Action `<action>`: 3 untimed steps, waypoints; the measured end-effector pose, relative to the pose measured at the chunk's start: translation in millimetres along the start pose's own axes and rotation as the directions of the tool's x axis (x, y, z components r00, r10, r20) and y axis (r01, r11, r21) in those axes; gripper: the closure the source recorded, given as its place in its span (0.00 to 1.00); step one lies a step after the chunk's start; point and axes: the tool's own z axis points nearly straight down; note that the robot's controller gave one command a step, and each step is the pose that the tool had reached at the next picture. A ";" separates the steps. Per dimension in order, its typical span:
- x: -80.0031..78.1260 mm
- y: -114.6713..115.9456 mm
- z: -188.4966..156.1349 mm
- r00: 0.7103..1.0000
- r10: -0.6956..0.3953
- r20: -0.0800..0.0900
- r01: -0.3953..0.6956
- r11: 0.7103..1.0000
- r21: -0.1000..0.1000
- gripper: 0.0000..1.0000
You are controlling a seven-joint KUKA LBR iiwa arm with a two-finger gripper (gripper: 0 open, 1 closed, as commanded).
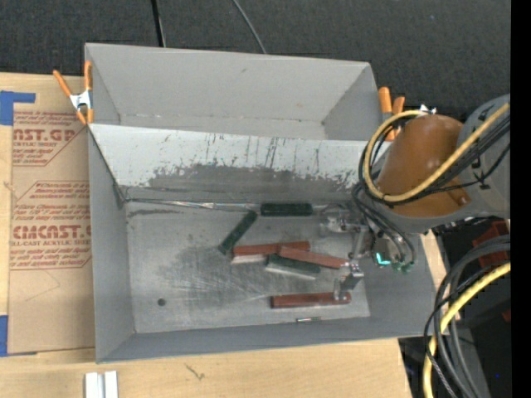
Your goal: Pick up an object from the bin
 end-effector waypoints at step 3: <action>-22.6 -4.4 65.9 1.000 0.007 0.002 -0.007 1.000 0.001 1.00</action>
Offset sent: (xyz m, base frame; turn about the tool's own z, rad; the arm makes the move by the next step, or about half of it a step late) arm 0.0221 -0.0049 -0.0681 0.0082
